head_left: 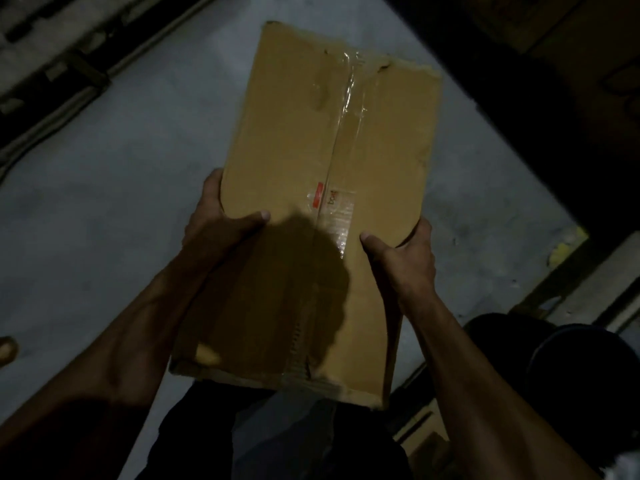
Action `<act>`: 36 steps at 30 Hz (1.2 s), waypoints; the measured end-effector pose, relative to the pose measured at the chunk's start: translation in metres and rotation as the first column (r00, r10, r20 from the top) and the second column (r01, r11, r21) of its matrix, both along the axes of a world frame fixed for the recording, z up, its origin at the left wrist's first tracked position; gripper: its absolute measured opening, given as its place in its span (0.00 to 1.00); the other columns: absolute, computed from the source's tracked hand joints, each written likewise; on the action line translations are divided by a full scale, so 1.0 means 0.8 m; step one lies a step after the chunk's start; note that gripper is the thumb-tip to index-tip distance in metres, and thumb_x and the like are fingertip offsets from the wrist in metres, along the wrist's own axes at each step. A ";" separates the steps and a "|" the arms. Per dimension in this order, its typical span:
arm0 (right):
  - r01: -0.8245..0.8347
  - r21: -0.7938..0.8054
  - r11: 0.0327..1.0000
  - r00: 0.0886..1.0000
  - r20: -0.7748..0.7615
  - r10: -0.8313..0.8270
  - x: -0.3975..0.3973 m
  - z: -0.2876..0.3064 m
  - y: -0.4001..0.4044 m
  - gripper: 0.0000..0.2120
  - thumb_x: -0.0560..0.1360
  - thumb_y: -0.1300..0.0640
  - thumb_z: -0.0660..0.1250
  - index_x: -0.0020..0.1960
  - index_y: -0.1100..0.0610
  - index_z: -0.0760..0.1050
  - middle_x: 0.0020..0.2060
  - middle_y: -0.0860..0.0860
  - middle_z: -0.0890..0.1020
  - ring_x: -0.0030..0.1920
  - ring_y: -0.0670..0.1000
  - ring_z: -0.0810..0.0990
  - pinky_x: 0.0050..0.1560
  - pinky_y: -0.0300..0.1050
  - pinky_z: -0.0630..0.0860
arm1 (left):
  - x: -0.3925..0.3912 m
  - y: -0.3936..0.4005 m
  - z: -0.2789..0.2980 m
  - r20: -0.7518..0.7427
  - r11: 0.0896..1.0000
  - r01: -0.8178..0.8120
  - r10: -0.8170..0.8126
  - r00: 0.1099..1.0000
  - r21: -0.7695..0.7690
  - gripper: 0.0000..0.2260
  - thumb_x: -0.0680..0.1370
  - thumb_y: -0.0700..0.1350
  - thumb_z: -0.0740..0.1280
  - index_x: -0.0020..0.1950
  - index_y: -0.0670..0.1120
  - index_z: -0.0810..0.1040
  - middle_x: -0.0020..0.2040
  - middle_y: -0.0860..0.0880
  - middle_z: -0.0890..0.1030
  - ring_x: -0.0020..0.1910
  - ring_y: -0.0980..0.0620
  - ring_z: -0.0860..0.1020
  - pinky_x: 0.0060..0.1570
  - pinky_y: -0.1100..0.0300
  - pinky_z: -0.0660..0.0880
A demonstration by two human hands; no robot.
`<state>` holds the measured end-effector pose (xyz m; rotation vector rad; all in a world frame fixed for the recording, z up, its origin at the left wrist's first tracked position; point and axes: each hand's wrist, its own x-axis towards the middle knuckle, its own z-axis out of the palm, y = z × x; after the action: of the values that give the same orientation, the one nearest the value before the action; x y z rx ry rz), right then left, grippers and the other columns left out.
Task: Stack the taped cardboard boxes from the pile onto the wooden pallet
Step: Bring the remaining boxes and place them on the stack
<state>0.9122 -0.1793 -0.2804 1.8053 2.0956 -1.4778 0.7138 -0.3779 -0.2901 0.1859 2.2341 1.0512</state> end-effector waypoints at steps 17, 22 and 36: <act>0.145 0.156 0.977 0.988 -0.085 -0.132 -0.040 0.455 -0.089 0.40 0.67 0.38 0.75 0.72 0.45 0.60 0.59 0.44 0.76 0.57 0.52 0.77 0.58 0.53 0.75 | -0.048 -0.053 0.448 -0.205 0.992 0.100 -0.083 0.975 0.071 0.33 0.67 0.62 0.73 0.68 0.63 0.64 0.57 0.58 0.78 0.56 0.49 0.78 0.60 0.44 0.75; 0.166 0.173 0.971 0.981 -0.133 -0.144 -0.077 0.528 -0.129 0.40 0.68 0.39 0.74 0.73 0.45 0.59 0.58 0.45 0.76 0.57 0.53 0.76 0.59 0.55 0.75 | -0.090 -0.087 0.527 -0.257 0.992 0.090 -0.064 0.964 0.091 0.38 0.62 0.66 0.72 0.69 0.66 0.62 0.60 0.56 0.79 0.58 0.47 0.79 0.60 0.42 0.74; 0.160 0.235 0.959 0.980 -0.155 -0.125 -0.204 0.600 -0.059 0.48 0.71 0.38 0.72 0.79 0.40 0.46 0.68 0.51 0.74 0.65 0.59 0.74 0.63 0.56 0.70 | -0.220 -0.008 0.607 -0.299 0.978 0.150 -0.101 0.949 0.148 0.37 0.63 0.67 0.72 0.70 0.68 0.63 0.59 0.59 0.79 0.56 0.49 0.80 0.55 0.41 0.77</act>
<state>0.7491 -0.2262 0.1994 2.0329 2.3557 -1.4696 0.5375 -0.3840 0.1954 0.5839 2.3507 1.2073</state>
